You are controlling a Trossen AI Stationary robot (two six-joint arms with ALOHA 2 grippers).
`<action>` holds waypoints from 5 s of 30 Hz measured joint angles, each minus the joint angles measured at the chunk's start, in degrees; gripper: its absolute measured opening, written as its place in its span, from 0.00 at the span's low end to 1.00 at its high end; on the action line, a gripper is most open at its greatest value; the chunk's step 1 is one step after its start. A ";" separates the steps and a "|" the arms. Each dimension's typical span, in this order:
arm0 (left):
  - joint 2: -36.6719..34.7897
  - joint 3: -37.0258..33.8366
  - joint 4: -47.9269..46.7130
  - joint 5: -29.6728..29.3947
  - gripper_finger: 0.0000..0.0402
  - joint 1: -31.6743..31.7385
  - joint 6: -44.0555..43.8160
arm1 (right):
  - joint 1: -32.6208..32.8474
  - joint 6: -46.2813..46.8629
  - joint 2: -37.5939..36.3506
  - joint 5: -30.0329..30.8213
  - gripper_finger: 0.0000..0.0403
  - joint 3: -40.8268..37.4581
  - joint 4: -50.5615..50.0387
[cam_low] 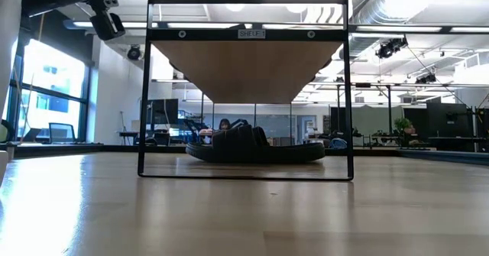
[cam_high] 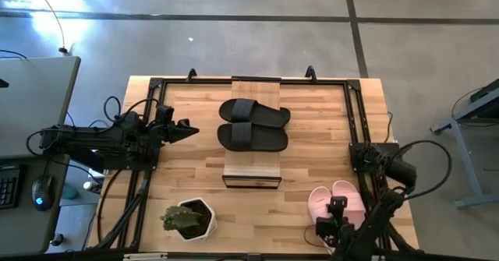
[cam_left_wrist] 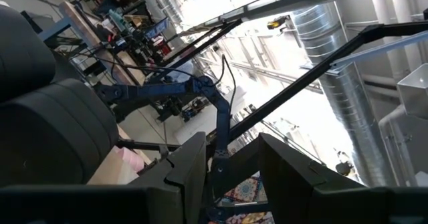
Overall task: Pick and place slides into the shelf
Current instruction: Put the pink slipper under the shelf
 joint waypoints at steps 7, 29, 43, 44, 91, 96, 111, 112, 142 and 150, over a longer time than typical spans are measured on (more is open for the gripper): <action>-0.02 0.00 -0.01 0.04 0.30 0.00 -1.60 | -1.38 4.12 0.95 2.67 0.24 -0.02 -0.95; -0.02 3.57 0.03 8.16 0.30 0.11 -14.40 | -6.74 22.37 -15.33 13.42 0.00 4.85 -10.35; -0.02 10.93 -0.65 12.45 0.30 0.11 -15.88 | -9.46 -2.96 -31.37 30.92 0.00 20.61 -10.25; -0.02 11.06 -1.10 12.50 0.30 0.11 -16.90 | -9.48 -7.68 -31.67 34.75 0.00 23.35 -10.23; 7.65 11.87 -14.02 2.95 0.30 0.15 -41.63 | -57.65 -125.79 -11.17 -19.42 0.00 41.31 30.88; 8.64 11.89 -12.61 2.94 0.34 0.13 -39.82 | -57.61 -126.17 -10.83 -21.90 0.00 41.31 30.98; 13.85 11.78 -7.00 7.00 0.51 0.09 -41.54 | -57.99 -129.69 -8.45 -22.16 0.00 41.31 30.98; 13.93 11.77 -7.00 7.35 0.51 0.09 -41.88 | -58.08 -129.69 -8.44 -22.31 0.00 41.31 31.05; 15.63 11.81 -7.01 9.73 0.07 0.09 -36.99 | -59.29 -119.65 -8.46 -24.32 0.01 41.31 34.60; 15.63 11.83 -6.46 8.79 0.05 0.09 -35.16 | -59.27 -111.15 -9.38 -26.46 0.25 41.31 33.32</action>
